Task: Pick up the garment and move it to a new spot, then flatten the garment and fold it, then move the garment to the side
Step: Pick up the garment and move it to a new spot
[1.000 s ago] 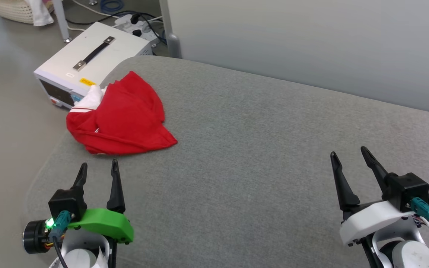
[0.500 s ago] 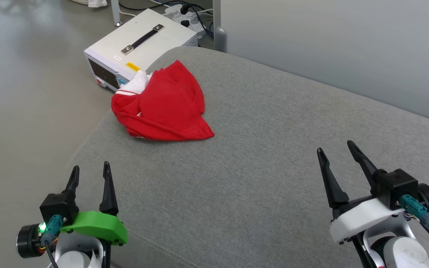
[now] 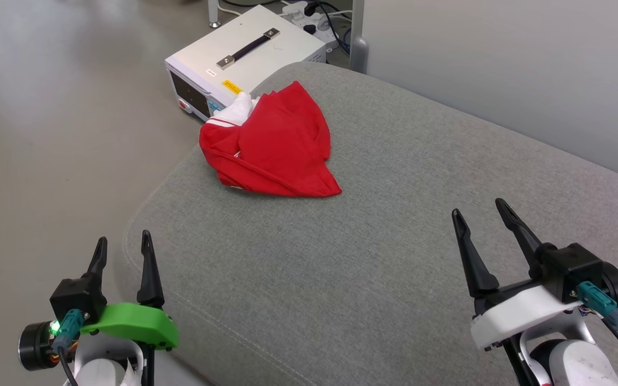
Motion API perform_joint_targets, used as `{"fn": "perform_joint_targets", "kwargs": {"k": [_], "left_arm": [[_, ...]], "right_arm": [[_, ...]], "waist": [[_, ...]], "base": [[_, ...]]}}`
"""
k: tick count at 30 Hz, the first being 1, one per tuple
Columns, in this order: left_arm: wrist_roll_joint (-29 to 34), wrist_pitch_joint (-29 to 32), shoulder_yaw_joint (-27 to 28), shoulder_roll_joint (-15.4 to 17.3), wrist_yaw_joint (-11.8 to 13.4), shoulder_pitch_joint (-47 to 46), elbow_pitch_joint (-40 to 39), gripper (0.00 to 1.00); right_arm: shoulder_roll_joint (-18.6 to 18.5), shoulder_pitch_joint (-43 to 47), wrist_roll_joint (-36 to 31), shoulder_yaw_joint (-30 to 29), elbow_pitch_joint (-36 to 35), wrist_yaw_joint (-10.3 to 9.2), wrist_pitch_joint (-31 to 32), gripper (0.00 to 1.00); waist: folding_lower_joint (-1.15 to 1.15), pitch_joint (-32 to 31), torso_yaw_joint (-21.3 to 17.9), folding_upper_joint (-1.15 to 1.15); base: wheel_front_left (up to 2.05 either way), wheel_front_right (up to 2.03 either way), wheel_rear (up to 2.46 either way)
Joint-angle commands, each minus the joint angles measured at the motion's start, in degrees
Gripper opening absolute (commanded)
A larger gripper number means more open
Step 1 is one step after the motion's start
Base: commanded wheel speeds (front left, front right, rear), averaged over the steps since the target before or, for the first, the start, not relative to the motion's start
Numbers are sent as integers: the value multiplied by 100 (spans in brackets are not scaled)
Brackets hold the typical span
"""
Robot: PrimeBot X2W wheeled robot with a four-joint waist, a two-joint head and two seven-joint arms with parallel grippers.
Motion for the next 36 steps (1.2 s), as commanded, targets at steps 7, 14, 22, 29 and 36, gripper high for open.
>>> {"fn": "perform_joint_targets", "kwargs": {"k": [7,14,22,29,36], "left_arm": [[-93,-134,24,15,-63,-196,133,100],[-161,-219,-23,79,-150,-620,439,100],[-338,94,-272,330,-313,-2007,632,100],[-613,572,-461,796,-422,-3223,702,100],[-953,1634,-605,1646,-455,-4398,1546,100]], "right_arm": [[0,-127,38,69,-81,2,-37,100],[-44,-288,41,162,-200,2,77,100],[-218,-804,38,219,-417,2,250,100],[-254,-1083,20,78,-529,2,242,100],[-256,-1465,24,148,-534,2,128,100]], "waist": [[0,60,97,0],[0,363,-14,0],[0,1183,-849,0],[0,1845,-1400,0],[0,2504,-1870,0]], "base": [[0,0,0],[0,0,0],[0,0,0],[0,0,0],[0,0,0]]}}
